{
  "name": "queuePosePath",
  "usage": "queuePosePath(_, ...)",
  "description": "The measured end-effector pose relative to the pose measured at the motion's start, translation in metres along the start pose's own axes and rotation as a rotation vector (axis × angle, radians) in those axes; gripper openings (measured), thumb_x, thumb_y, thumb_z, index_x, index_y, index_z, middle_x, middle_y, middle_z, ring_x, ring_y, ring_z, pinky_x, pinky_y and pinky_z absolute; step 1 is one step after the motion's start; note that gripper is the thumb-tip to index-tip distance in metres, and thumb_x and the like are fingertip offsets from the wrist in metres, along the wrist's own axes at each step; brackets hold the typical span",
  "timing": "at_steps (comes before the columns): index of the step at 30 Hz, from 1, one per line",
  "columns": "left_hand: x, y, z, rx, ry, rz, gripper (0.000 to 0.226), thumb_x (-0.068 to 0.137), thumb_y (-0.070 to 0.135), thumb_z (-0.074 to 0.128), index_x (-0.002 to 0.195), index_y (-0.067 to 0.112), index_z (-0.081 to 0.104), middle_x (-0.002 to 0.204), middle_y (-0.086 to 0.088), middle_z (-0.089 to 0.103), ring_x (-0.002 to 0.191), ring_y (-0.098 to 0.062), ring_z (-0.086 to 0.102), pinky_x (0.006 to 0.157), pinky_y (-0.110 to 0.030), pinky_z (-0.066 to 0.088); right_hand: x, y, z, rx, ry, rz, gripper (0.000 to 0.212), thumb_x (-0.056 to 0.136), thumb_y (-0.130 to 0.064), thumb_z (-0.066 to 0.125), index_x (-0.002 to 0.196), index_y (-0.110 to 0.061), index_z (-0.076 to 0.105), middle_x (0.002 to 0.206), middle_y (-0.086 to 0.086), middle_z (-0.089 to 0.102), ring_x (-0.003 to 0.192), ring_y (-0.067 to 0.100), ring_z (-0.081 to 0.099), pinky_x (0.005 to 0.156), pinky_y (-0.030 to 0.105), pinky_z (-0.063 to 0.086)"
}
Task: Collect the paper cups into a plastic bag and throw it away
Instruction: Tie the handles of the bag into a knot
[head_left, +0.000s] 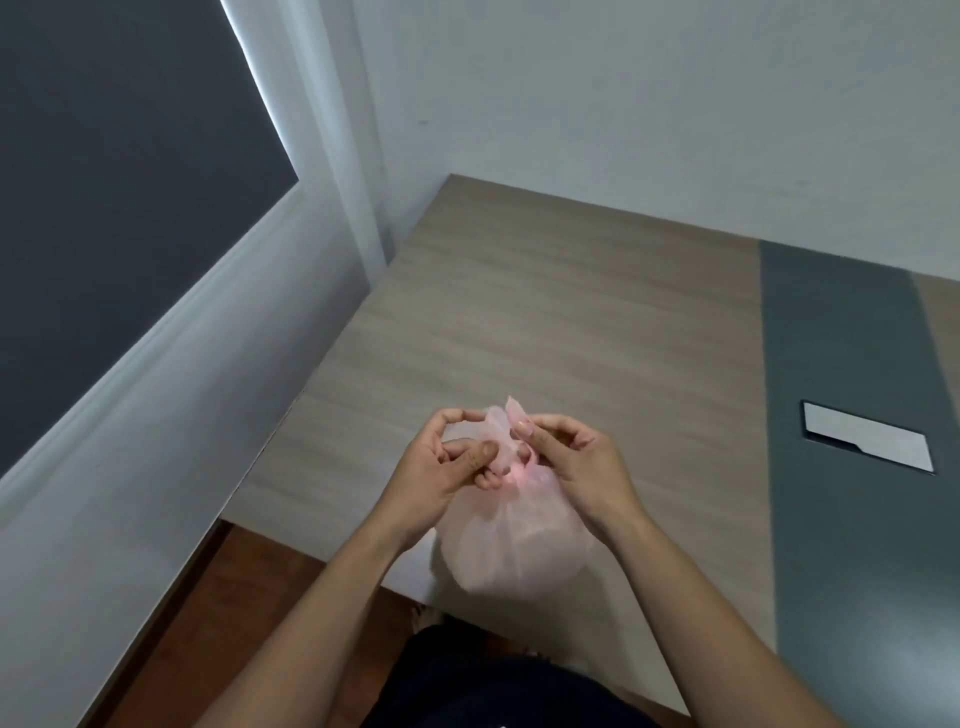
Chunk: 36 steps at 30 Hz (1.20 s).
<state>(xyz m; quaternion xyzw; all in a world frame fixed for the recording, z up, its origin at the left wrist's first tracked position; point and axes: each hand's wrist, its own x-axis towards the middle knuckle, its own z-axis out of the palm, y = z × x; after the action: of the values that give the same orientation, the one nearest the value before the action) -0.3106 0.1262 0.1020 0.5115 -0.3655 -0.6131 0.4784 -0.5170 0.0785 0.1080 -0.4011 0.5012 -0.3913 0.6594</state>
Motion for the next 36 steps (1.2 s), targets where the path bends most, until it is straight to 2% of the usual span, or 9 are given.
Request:
queuePosePath(3, -0.004, -0.003, 0.009, 0.084, -0.098, -0.031, 0.046, 0.1, 0.03, 0.085, 0.142, 0.03, 0.066, 0.103, -0.035, 0.08, 0.079, -0.024, 0.077, 0.085, -0.033, 0.067, -0.009, -0.003, -0.012, -0.229, -0.142, -0.02, 0.009, 0.101, -0.02, 0.082, 0.102, -0.021, 0.09, 0.094, 0.004, 0.087, 0.081, 0.012, 0.077, 0.077, 0.025, 0.062)
queuePosePath(8, -0.007, -0.023, 0.026, 0.064, -0.076, -0.026, 0.037, 0.098, 0.034, 0.09, 0.105, 0.012, 0.062, 0.093, -0.027, 0.082, 0.071, -0.024, 0.075, 0.074, -0.031, 0.065, -0.024, -0.012, -0.038, -0.39, -0.386, 0.01, 0.016, 0.106, -0.031, 0.074, 0.107, -0.028, 0.089, 0.098, -0.007, 0.086, 0.089, 0.001, 0.077, 0.082, 0.014, 0.056)
queuePosePath(10, -0.009, -0.03, 0.032, 0.062, -0.038, -0.033, 0.04, 0.098, 0.034, 0.09, 0.101, 0.015, 0.055, 0.091, -0.028, 0.082, 0.07, -0.024, 0.075, 0.072, -0.031, 0.065, -0.027, -0.012, -0.051, -0.344, -0.438, 0.028, 0.018, 0.106, -0.027, 0.075, 0.122, -0.025, 0.084, 0.112, -0.001, 0.086, 0.106, 0.009, 0.08, 0.095, 0.021, 0.059)
queuePosePath(13, -0.011, -0.036, 0.04, 0.078, -0.051, -0.059, 0.037, 0.1, 0.027, 0.087, 0.102, 0.014, 0.053, 0.087, -0.028, 0.081, 0.068, -0.027, 0.073, 0.07, -0.029, 0.063, -0.029, -0.007, -0.068, -0.297, -0.49, 0.067, 0.051, 0.095, -0.026, 0.089, 0.141, -0.033, 0.068, 0.123, 0.006, 0.083, 0.12, 0.021, 0.08, 0.11, 0.036, 0.059)
queuePosePath(18, -0.017, -0.032, 0.057, 0.163, -0.135, -0.08, 0.027, 0.107, 0.018, 0.077, 0.102, 0.01, 0.051, 0.089, -0.027, 0.082, 0.073, -0.027, 0.076, 0.071, -0.031, 0.063, -0.027, 0.003, -0.077, -0.302, -0.339, -0.01, 0.011, 0.103, -0.021, 0.08, 0.107, -0.016, 0.072, 0.099, 0.02, 0.083, 0.086, 0.036, 0.084, 0.084, 0.048, 0.072)
queuePosePath(22, -0.021, -0.028, 0.064, 0.161, -0.182, -0.076, 0.031, 0.113, 0.025, 0.068, 0.107, 0.0, 0.05, 0.093, -0.025, 0.083, 0.08, -0.029, 0.077, 0.076, -0.032, 0.064, -0.025, 0.005, -0.08, -0.277, -0.245, -0.061, 0.023, 0.104, -0.034, 0.079, 0.092, -0.023, 0.062, 0.083, 0.025, 0.082, 0.066, 0.04, 0.081, 0.062, 0.043, 0.068)
queuePosePath(28, -0.019, -0.027, 0.072, 0.536, -0.194, 0.136, 0.015, 0.114, 0.028, 0.066, 0.106, 0.018, 0.058, 0.095, -0.003, 0.083, 0.084, -0.024, 0.081, 0.077, -0.038, 0.066, -0.022, 0.011, -0.073, -0.523, 0.011, -0.159, 0.028, 0.104, -0.042, 0.077, 0.091, -0.024, 0.06, 0.072, 0.007, 0.08, 0.057, 0.023, 0.075, 0.057, 0.037, 0.056)
queuePosePath(32, -0.013, -0.025, 0.075, 0.788, -0.105, 0.341, 0.015, 0.113, 0.027, 0.067, 0.099, 0.028, 0.059, 0.087, 0.006, 0.075, 0.078, -0.021, 0.075, 0.071, -0.045, 0.065, -0.019, 0.005, -0.069, -0.514, 0.005, -0.07, 0.028, 0.1, -0.033, 0.083, 0.099, -0.015, 0.062, 0.081, 0.004, 0.08, 0.056, 0.008, 0.07, 0.057, 0.024, 0.053)
queuePosePath(36, -0.011, -0.023, 0.082, 0.831, -0.018, 0.442, 0.018, 0.113, 0.027, 0.067, 0.097, 0.03, 0.058, 0.086, 0.012, 0.07, 0.078, -0.017, 0.071, 0.065, -0.03, 0.057, -0.013, -0.003, -0.07, -0.518, -0.048, -0.043, 0.023, 0.101, -0.035, 0.082, 0.097, -0.015, 0.072, 0.092, 0.001, 0.079, 0.055, 0.005, 0.066, 0.056, 0.023, 0.053)
